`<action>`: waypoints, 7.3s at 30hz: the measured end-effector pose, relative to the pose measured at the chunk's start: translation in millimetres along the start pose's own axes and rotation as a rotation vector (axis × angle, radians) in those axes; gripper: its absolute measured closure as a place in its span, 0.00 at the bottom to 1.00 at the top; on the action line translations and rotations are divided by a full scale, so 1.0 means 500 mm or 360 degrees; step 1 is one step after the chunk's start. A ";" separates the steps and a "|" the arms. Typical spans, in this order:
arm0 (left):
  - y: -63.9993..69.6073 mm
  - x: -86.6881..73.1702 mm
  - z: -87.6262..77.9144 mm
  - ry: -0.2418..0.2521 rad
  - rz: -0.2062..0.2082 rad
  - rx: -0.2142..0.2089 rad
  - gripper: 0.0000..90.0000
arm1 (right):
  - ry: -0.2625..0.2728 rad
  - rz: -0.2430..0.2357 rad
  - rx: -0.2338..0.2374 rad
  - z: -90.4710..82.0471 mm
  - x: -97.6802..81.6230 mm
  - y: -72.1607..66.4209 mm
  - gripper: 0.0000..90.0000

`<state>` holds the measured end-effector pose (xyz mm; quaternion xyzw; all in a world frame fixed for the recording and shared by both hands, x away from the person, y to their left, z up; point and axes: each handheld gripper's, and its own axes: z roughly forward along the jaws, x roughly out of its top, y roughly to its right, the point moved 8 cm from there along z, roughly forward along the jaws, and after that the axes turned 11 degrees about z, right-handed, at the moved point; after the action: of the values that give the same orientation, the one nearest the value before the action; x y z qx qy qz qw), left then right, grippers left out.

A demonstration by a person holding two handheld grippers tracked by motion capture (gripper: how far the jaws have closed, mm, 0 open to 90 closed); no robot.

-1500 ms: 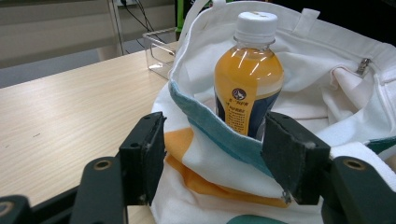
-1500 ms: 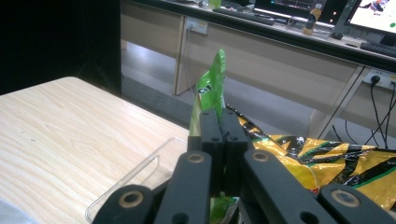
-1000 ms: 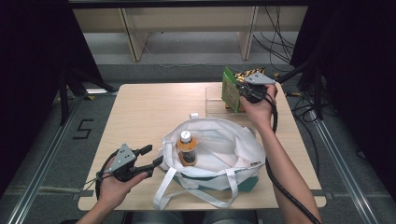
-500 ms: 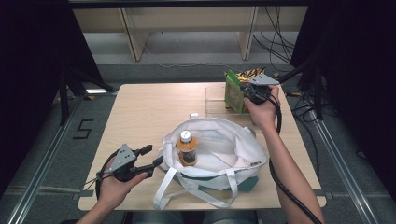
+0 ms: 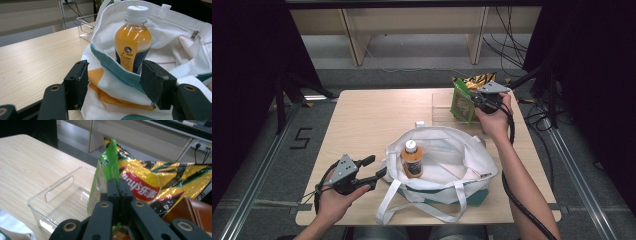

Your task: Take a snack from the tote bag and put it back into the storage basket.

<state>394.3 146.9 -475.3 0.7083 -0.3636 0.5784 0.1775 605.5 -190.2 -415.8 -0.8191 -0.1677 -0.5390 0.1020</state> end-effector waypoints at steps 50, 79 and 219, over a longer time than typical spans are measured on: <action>0.003 -0.001 0.001 -0.0017 0.0001 -0.0001 0.43 | -0.0206 0.0028 -0.0055 0.027 -0.087 0.007 0.84; 0.001 -0.002 0.000 -0.0019 0.0001 0.0002 0.43 | -0.0104 -0.0251 -0.0018 -0.017 -0.004 0.009 1.00; 0.001 0.008 -0.004 0.0025 -0.0014 0.0009 0.43 | -0.0053 0.0060 0.0384 -0.199 -0.068 -0.195 0.51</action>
<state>392.8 146.5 -471.4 0.7060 -0.3574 0.5841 0.1808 471.2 -140.1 -408.8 -0.8127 -0.2175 -0.4992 0.2072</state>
